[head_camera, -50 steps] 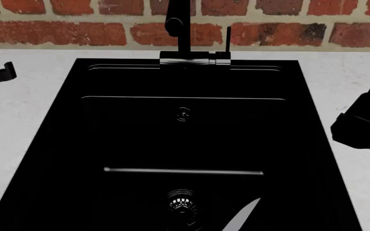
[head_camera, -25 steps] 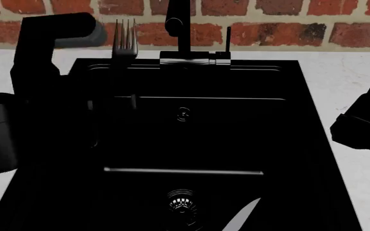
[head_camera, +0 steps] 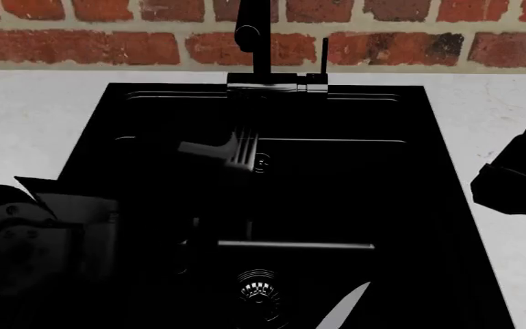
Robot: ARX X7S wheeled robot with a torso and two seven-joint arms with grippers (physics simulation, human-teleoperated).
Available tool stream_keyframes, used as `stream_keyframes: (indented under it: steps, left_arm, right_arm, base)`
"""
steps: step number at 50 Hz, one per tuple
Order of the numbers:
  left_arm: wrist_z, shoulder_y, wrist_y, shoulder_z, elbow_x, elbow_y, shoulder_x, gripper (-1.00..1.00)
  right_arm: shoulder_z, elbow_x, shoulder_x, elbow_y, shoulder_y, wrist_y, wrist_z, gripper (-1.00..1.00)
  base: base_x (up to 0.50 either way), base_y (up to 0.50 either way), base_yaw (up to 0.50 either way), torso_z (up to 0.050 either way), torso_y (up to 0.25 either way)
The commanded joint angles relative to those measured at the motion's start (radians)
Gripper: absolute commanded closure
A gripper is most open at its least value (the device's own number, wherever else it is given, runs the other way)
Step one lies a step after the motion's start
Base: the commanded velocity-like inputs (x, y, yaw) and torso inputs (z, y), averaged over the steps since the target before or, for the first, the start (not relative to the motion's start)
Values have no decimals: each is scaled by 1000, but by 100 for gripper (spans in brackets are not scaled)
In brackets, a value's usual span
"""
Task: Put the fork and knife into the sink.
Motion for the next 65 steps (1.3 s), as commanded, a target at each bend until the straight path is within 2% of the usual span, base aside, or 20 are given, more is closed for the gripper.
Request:
stream_keyframes:
  steps: [1, 34, 35, 47, 56, 65]
  left_arm:
    - [61, 29, -15, 51, 34, -147, 65, 100]
    - [60, 62, -81, 59, -17, -257, 102, 100]
    - [62, 59, -84, 63, -15, -265, 104, -100]
    - [42, 22, -85, 63, -4, -232, 87, -100]
    - [-81, -71, -92, -10, -53, 1, -9, -100]
    - [-156, -156, -109, -75, -109, 141, -72, -100]
  right_arm:
    - [1, -5, -2, -4, -14, -9, -1, -100]
    - [29, 14, 4, -23, -40, -19, 12, -100]
    - [29, 15, 4, -22, -39, -19, 13, -100]
    - [15, 13, 4, -12, -23, -18, 12, -100]
    - [6, 14, 1, -8, -13, -18, 13, -100]
    - [11, 14, 1, -14, -26, -26, 8, -100]
  base:
    - [0, 0, 0, 0, 0]
    - [0, 0, 0, 0, 0]
    - [0, 0, 0, 0, 0]
    - [0, 0, 0, 0, 0]
    - [0, 0, 0, 0, 0]
    - [0, 0, 0, 0, 0]
